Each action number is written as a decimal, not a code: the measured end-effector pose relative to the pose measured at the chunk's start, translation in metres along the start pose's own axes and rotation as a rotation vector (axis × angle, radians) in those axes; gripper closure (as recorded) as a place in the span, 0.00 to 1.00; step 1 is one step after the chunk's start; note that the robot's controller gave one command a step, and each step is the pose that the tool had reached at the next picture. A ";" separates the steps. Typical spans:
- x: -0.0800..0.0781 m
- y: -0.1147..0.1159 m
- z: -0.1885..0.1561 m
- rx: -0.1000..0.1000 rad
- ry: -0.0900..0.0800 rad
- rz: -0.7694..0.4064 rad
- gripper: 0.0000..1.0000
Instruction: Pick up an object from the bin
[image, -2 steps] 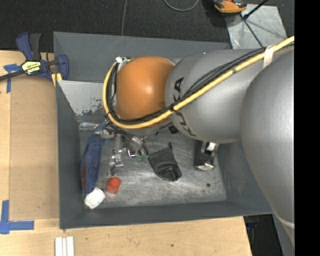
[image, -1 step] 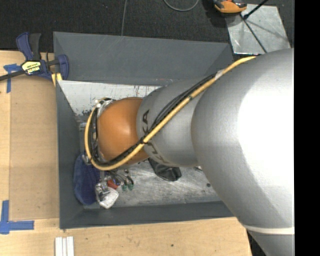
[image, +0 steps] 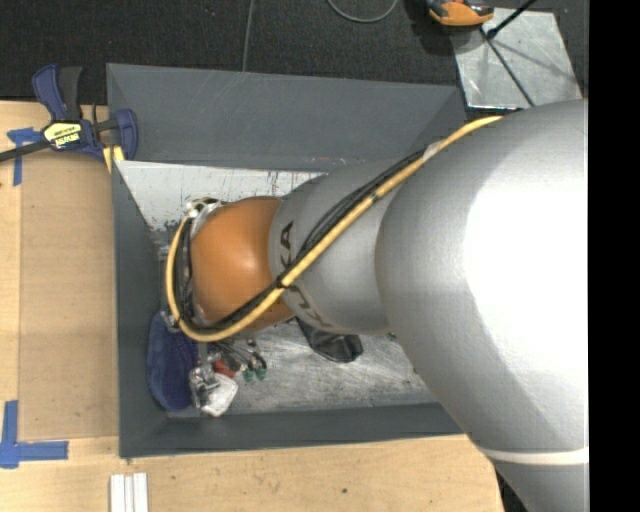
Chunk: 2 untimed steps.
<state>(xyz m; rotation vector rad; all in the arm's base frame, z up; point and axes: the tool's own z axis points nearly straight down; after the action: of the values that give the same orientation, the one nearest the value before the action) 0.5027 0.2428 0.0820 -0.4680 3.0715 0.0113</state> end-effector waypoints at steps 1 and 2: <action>-0.001 0.000 -0.001 0.000 -0.003 0.001 1.00; -0.006 -0.012 -0.104 0.002 0.024 0.027 1.00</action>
Offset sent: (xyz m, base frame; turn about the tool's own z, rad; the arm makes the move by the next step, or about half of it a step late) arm 0.0000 0.0000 0.0000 0.0000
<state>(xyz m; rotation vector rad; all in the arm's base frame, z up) 0.5083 0.2321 0.1857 -0.4295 3.1007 0.0041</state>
